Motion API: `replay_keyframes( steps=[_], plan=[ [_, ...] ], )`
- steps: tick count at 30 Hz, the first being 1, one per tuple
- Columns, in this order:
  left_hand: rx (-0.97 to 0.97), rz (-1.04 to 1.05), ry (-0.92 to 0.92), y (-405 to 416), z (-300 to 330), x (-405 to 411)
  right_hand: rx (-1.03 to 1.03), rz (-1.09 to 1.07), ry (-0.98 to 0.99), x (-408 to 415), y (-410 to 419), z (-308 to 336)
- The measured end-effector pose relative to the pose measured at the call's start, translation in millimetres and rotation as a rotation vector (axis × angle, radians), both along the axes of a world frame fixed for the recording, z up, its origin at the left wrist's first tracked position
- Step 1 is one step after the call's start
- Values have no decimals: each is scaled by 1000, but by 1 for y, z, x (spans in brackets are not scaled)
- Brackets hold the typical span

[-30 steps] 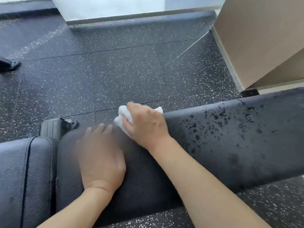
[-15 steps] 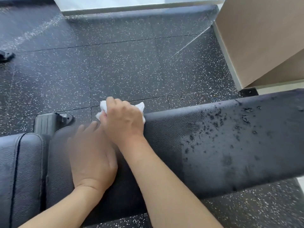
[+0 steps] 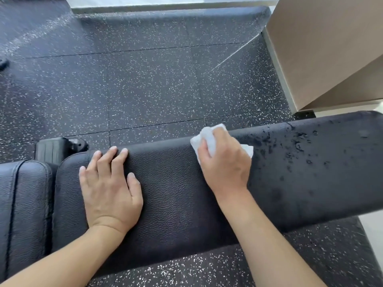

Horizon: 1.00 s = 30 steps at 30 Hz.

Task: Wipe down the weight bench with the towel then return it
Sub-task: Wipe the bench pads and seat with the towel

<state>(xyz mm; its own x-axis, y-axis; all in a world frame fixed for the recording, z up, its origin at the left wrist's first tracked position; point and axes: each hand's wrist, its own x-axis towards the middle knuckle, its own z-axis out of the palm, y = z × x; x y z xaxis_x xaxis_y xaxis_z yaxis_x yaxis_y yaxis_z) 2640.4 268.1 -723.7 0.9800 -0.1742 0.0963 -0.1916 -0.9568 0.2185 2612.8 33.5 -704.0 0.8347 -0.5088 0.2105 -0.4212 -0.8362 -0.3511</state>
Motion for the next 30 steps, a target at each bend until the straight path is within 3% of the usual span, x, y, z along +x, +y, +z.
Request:
replay_keyframes(
  steps=[7, 12, 17, 20, 22, 26, 30],
  plan=[
    [-22, -2, -8, 2, -4, 1, 38, 237, -79, 35, 120, -9],
    [-39, -6, 16, 3, 0, 1, 65, 336, -171, 13, 91, -8],
    [-85, -14, 73, 5, 5, 0, 21, 71, -103, -23, 46, -3],
    [-137, -32, 91, 11, 8, 0, 17, -34, -20, -18, 76, -2],
    [-186, -77, 116, 18, 11, 4, -3, 10, -18, -11, 113, -2],
    [-255, -329, 127, 87, 12, 14, -14, 123, -59, 1, 209, -2],
    [-235, -374, 190, 197, 22, 3, 18, 277, -77, 10, 286, -3]
  ],
)
